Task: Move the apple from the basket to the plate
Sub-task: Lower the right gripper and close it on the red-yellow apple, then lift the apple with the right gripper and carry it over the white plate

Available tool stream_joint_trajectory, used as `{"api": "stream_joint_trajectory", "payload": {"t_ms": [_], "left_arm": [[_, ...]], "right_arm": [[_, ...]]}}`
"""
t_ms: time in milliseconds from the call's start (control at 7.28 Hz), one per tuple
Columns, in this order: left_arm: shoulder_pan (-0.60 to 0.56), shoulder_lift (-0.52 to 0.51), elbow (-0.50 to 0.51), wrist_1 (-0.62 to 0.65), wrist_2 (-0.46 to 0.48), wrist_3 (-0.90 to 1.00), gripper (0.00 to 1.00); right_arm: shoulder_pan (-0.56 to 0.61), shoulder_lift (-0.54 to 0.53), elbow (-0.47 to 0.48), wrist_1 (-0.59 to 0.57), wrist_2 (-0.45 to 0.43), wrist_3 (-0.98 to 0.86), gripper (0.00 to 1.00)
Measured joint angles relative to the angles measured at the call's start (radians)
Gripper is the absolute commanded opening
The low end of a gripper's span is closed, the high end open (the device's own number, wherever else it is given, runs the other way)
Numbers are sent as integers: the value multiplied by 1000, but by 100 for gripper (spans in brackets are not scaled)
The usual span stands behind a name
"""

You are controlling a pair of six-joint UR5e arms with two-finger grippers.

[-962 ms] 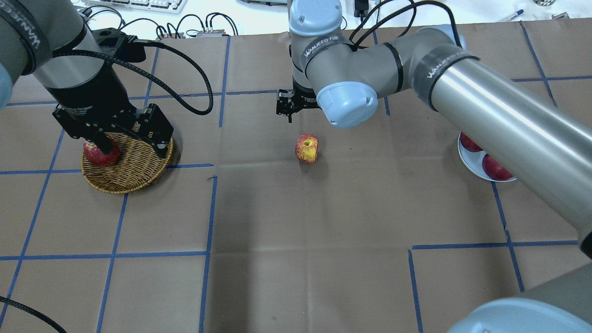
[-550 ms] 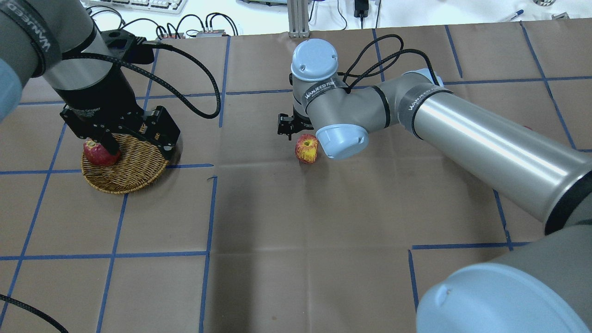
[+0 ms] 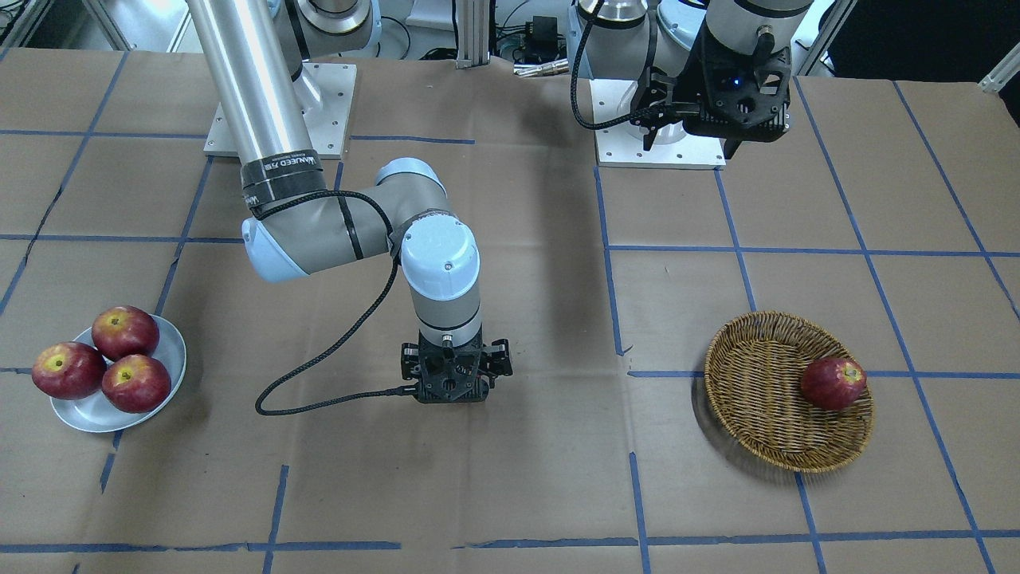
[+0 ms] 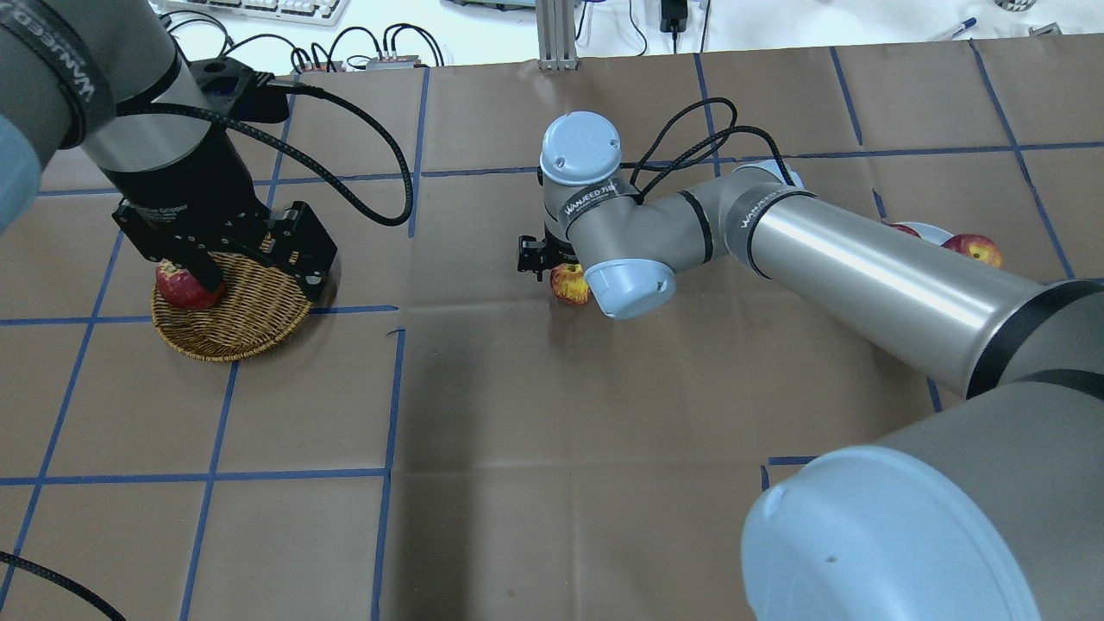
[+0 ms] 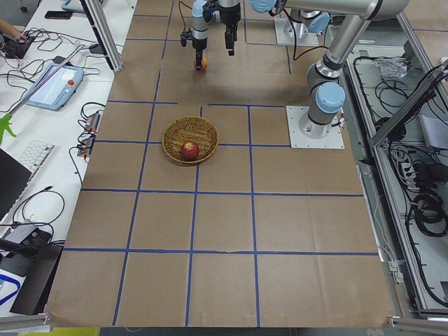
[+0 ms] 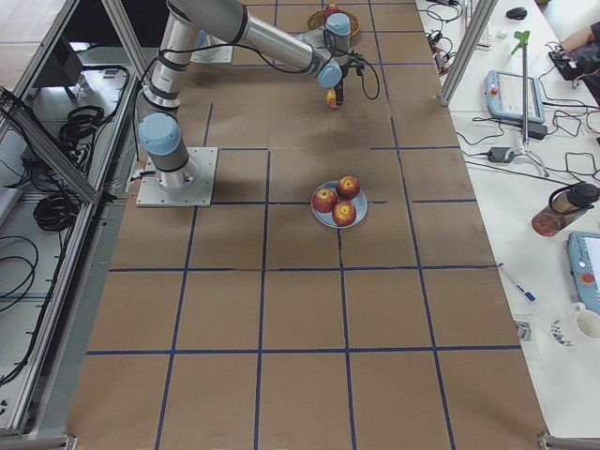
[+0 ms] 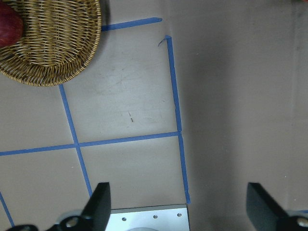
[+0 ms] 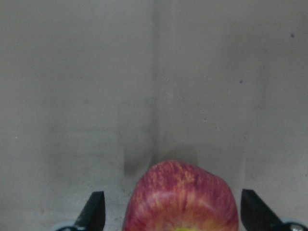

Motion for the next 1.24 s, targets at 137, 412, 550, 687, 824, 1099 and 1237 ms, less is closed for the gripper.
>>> {"api": "stream_joint_trajectory", "payload": {"t_ms": [137, 412, 550, 687, 824, 1099, 1237], "left_arm": [[0, 3, 0, -1, 0, 0, 99], [0, 8, 0, -2, 0, 0, 99], [0, 6, 0, -2, 0, -1, 99], [0, 2, 0, -1, 0, -2, 99], [0, 1, 1, -1, -1, -3, 99], [0, 4, 0, -2, -1, -3, 99], [0, 5, 0, -3, -1, -3, 99]], "right_arm": [[1, 5, -1, -7, -2, 1, 59], [1, 5, 0, -10, -7, 2, 39], [1, 4, 1, -7, -8, 2, 39], [0, -4, -2, -3, -9, 2, 39], [-3, -23, -10, 7, -8, 2, 39], [-28, -113, -58, 132, -3, -3, 39], [-59, -169, -89, 228, -1, -21, 39]]}}
